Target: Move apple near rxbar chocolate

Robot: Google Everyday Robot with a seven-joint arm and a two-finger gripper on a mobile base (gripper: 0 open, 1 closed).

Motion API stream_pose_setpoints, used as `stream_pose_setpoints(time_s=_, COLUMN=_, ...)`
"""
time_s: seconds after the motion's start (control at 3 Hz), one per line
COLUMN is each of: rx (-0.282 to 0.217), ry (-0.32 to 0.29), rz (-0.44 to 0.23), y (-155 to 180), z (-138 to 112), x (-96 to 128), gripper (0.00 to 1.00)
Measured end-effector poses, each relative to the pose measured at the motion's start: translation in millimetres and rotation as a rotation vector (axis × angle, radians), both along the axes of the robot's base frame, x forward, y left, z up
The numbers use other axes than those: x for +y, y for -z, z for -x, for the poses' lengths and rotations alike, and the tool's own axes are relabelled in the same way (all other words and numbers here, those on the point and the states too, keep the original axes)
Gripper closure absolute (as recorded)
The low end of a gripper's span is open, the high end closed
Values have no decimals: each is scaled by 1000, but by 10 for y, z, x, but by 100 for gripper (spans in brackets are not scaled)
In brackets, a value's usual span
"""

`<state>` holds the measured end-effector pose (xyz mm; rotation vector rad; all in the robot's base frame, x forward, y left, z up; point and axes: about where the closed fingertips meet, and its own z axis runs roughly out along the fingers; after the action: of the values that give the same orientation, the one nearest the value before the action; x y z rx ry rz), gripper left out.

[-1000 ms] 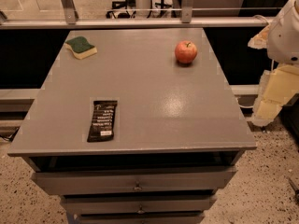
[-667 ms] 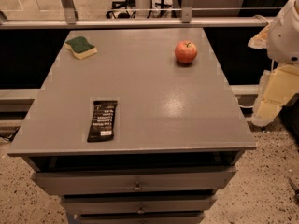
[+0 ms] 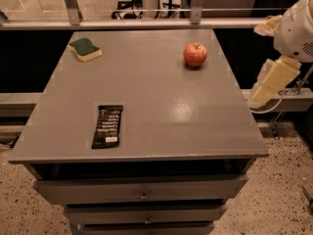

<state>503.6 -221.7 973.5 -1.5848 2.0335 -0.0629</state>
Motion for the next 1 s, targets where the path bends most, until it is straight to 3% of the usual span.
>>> stream_pose_setpoints(time_s=0.33, rx=-83, ry=4, rz=-90, y=53, z=-490, x=-10, gripper=0)
stream_pose_setpoints(time_s=0.67, rx=-108, ry=22, rz=-185, y=176, z=-941, x=25, gripper=0)
stream_pose_setpoints(time_s=1.0, rx=-95, ry=40, rz=-288, y=354, z=-1356, x=147, gripper=0)
